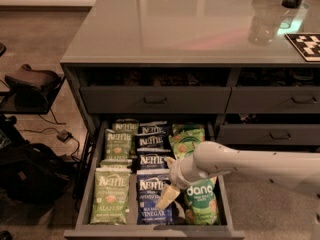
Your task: Pick blue chip bag from middle drawer and place on counter
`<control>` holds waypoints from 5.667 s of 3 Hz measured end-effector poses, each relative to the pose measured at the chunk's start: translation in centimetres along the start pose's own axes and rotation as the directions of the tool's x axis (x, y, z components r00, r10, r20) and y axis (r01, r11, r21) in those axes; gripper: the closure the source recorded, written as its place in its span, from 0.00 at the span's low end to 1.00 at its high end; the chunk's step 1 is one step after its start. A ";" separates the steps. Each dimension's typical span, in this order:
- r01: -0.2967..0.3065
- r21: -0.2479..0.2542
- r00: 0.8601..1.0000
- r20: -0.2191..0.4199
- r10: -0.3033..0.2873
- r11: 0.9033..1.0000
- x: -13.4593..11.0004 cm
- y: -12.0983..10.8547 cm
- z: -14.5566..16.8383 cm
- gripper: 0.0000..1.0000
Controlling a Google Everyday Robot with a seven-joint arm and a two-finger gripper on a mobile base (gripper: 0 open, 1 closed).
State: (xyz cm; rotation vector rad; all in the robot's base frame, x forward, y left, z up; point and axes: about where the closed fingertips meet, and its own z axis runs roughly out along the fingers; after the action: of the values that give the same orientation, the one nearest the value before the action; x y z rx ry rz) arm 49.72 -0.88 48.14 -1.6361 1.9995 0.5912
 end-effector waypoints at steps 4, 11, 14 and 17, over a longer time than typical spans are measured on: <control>0.006 0.067 0.997 -0.080 -0.001 0.998 2.0 0.8 9.4 0.00; -0.076 0.031 0.996 0.047 0.074 0.997 1.8 1.4 7.6 1.00; 0.076 0.033 0.949 0.305 -0.082 0.997 -9.0 5.6 -12.8 1.00; -0.015 0.232 0.915 0.395 -0.080 0.973 -19.2 1.7 -29.5 1.00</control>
Offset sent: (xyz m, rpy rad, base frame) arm -0.0047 0.0451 -0.0729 -0.1093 -0.1159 -0.0072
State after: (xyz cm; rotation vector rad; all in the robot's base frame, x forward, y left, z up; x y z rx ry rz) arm 48.33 -3.64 83.22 -1.2846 1.6645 0.6018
